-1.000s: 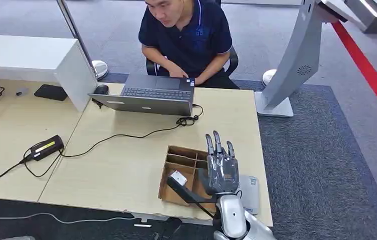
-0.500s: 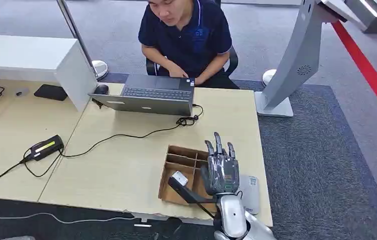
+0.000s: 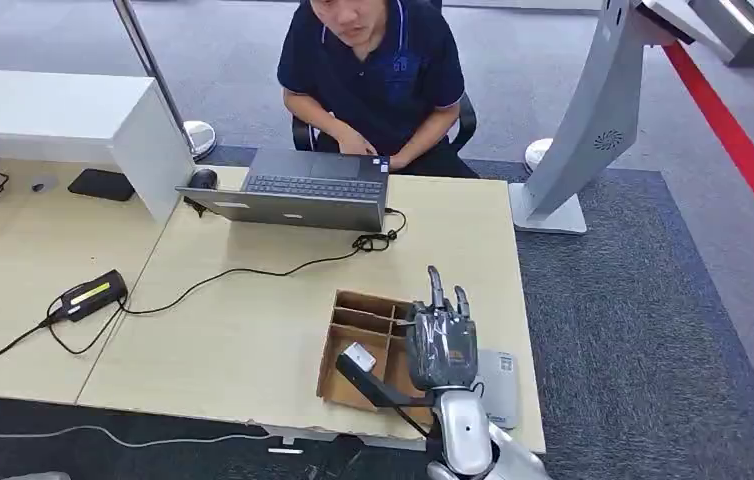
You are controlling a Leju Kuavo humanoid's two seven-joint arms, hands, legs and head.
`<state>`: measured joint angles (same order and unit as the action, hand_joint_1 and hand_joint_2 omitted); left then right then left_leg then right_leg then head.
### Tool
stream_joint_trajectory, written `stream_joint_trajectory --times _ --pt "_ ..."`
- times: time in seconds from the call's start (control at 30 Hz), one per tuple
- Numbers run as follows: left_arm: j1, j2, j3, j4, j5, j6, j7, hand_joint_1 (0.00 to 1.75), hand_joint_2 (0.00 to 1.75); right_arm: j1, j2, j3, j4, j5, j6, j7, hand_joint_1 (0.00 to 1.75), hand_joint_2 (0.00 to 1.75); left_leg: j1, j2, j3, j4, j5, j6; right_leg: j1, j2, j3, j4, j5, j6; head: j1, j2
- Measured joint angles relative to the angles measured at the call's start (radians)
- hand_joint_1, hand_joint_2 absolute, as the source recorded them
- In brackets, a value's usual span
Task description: Pass the card to the sensor for recognition and then transmit it.
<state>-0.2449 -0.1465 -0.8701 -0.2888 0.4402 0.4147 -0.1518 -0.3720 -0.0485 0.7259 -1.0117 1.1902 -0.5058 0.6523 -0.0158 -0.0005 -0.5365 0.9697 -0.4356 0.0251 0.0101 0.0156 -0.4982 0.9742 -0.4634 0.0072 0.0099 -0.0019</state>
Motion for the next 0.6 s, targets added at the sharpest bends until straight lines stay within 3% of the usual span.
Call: stream_joint_trajectory --times 0.6 --pt "0.001 0.002 0.0 -0.001 0.0 0.006 0.001 0.0 0.0 0.001 -0.011 0.006 -0.024 -0.031 -0.042 0.0 1.75 1.75 0.0 0.0 0.0 0.0 0.0 0.0 0.0 0.0 -0.001 0.0 0.0 0.0 0.0 0.0"
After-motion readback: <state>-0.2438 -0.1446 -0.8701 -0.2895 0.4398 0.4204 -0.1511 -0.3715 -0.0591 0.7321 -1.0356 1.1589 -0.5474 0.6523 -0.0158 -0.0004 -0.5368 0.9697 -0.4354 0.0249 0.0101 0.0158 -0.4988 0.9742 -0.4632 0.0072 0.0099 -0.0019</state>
